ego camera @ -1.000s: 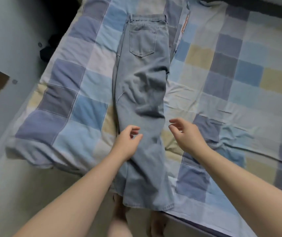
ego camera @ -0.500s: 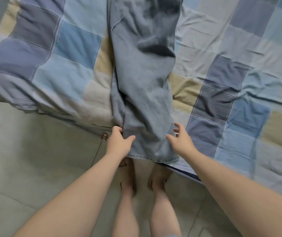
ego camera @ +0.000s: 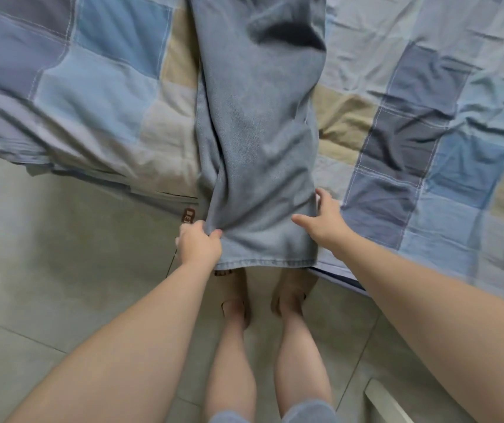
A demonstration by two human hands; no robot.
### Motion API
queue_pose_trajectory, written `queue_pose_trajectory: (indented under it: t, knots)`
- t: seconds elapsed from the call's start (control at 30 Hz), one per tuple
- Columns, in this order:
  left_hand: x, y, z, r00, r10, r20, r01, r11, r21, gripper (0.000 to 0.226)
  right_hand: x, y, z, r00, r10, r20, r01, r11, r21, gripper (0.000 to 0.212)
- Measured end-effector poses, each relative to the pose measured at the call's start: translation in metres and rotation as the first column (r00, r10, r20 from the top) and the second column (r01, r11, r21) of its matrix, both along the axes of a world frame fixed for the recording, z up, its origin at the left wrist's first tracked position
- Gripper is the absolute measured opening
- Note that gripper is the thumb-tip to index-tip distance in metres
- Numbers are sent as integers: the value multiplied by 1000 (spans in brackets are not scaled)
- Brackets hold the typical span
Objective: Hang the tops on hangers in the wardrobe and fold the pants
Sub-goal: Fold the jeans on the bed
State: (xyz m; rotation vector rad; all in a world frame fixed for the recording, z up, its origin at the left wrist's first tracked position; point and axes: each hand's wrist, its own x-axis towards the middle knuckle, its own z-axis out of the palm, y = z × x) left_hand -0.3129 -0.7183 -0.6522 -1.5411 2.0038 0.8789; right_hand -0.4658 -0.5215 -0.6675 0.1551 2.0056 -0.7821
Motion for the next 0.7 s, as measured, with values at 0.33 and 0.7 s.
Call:
queue_pose_trajectory:
  t: [0.33,0.7]
  knots:
    - [18,-2,-5,927,291,-236,-214,929,302,51,-2,6,-6,963,-185,195,200,978,-58,61]
    - [40,-1,30,892,363,-269,-221,869,442,4,36,2,37,866,-424,266,449,893,-38,21]
